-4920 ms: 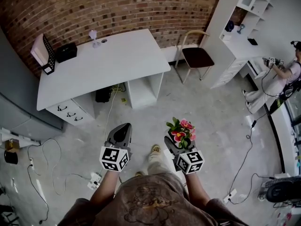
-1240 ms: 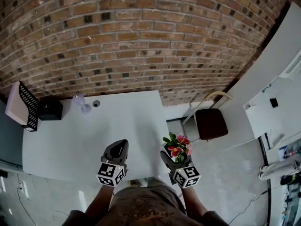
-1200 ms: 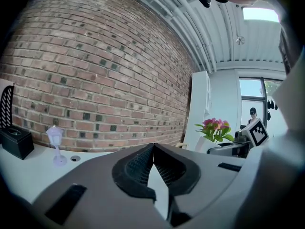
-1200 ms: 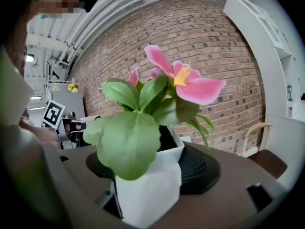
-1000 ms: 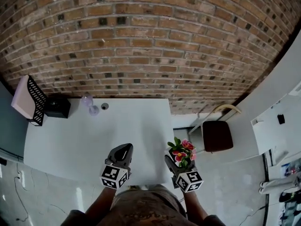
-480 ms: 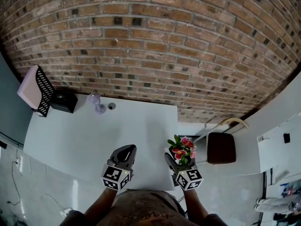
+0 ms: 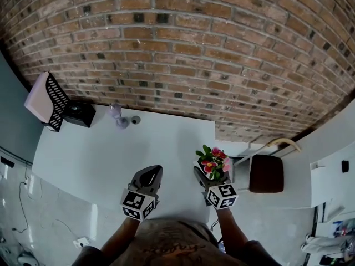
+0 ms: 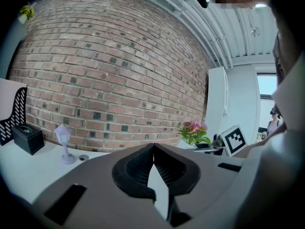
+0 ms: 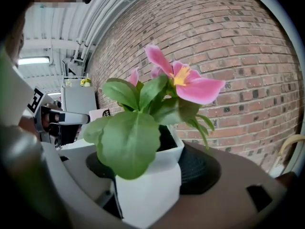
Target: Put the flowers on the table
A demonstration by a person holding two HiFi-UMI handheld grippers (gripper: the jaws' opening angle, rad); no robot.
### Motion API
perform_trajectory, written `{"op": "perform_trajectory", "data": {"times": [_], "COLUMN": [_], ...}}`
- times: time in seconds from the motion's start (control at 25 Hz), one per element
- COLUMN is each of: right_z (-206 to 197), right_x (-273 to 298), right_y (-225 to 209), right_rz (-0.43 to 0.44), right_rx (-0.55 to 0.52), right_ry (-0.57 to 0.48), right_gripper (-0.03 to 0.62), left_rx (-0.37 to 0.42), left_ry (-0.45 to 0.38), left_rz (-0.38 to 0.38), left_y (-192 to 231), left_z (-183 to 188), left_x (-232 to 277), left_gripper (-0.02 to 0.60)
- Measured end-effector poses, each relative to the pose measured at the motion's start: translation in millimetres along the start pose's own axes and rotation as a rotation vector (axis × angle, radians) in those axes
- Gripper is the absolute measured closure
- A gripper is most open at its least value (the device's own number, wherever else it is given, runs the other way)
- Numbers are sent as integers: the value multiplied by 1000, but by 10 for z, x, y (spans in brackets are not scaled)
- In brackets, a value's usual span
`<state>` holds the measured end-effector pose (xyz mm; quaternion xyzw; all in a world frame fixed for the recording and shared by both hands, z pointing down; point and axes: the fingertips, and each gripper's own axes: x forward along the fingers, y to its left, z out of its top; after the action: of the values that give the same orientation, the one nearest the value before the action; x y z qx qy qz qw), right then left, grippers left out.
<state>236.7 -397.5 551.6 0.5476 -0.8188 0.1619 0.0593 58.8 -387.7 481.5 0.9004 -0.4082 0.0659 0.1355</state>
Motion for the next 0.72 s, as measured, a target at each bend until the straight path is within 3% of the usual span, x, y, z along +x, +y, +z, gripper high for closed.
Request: {"op": "perform_trajectory", "data": {"times": [0.32,0.72], "right_z": [-101,-556], "right_x": [405,788], "right_y": [-227,-338], "right_rz": [20,40], "right_rx": [-26,-46], "right_ry": [40,132], "right_gripper": [241,241], "left_rx": [-7,-21], "left_ry": [17,54], "left_rz": [38,53], "left_y": [67,-9], "left_z": [-29,-154], "left_x": [89,101], "left_gripper": [560,560]}}
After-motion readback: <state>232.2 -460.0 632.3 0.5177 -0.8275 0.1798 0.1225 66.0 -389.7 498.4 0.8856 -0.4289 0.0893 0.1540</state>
